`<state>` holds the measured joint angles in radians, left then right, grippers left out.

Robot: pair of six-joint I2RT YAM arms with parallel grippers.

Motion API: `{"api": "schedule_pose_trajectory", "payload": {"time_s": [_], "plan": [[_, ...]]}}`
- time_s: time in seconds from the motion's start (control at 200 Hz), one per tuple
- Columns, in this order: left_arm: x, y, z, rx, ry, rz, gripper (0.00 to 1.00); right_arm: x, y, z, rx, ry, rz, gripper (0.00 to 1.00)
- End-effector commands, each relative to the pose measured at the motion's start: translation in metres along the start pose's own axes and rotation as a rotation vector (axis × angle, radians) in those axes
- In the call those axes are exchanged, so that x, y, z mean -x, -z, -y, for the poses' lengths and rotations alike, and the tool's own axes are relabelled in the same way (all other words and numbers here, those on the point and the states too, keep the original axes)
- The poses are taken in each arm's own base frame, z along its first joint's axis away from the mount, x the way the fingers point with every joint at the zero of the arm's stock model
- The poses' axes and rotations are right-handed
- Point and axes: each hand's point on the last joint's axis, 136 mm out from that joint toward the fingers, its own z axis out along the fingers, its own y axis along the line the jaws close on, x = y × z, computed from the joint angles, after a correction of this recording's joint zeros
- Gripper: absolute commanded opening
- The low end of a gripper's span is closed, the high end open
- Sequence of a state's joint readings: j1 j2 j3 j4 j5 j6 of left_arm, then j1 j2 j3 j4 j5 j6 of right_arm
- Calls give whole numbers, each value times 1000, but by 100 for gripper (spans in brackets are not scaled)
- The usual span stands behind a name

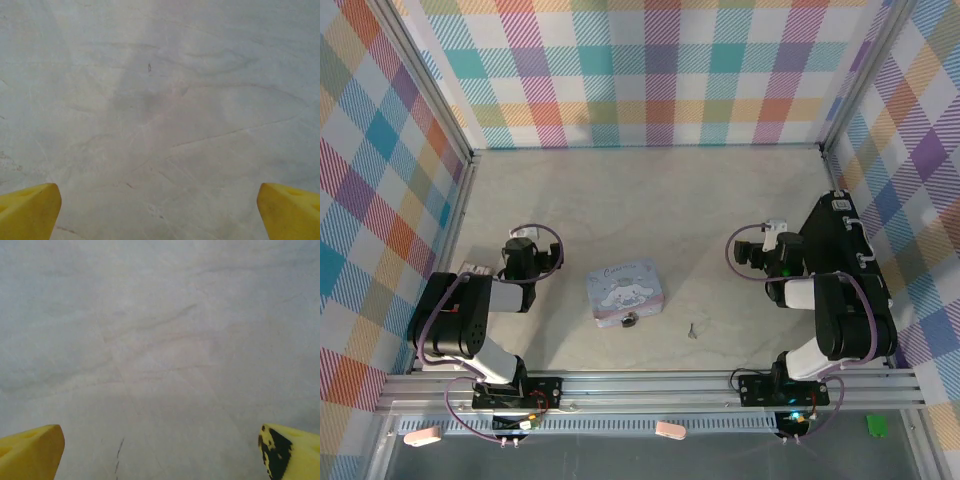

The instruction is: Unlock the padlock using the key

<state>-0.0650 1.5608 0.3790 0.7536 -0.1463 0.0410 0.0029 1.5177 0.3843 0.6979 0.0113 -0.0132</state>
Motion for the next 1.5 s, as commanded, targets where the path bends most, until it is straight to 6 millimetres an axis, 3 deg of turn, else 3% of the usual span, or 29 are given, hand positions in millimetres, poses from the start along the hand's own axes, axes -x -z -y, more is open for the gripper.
{"api": "schedule_pose_trajectory", "payload": {"time_s": [0.0, 1.09, 1.14, 1.195, 1.315, 1.495], "plan": [[35, -3, 6, -4, 36, 124, 100, 39, -3, -6, 37, -12, 133, 99], [35, -3, 6, -3, 37, 125, 100, 39, -3, -6, 38, -11, 134, 99], [36, -1, 13, -46, 19, 128, 100, 39, -2, -6, 38, -10, 136, 99], [38, 3, 21, -93, -9, 139, 100, 41, -1, -9, 57, -1, 141, 99], [48, 23, 13, -65, 17, 213, 100, 49, 15, -27, 119, 58, 168, 99], [74, 66, 9, -19, 24, 313, 100, 68, 48, -43, 134, 90, 198, 99]]}}
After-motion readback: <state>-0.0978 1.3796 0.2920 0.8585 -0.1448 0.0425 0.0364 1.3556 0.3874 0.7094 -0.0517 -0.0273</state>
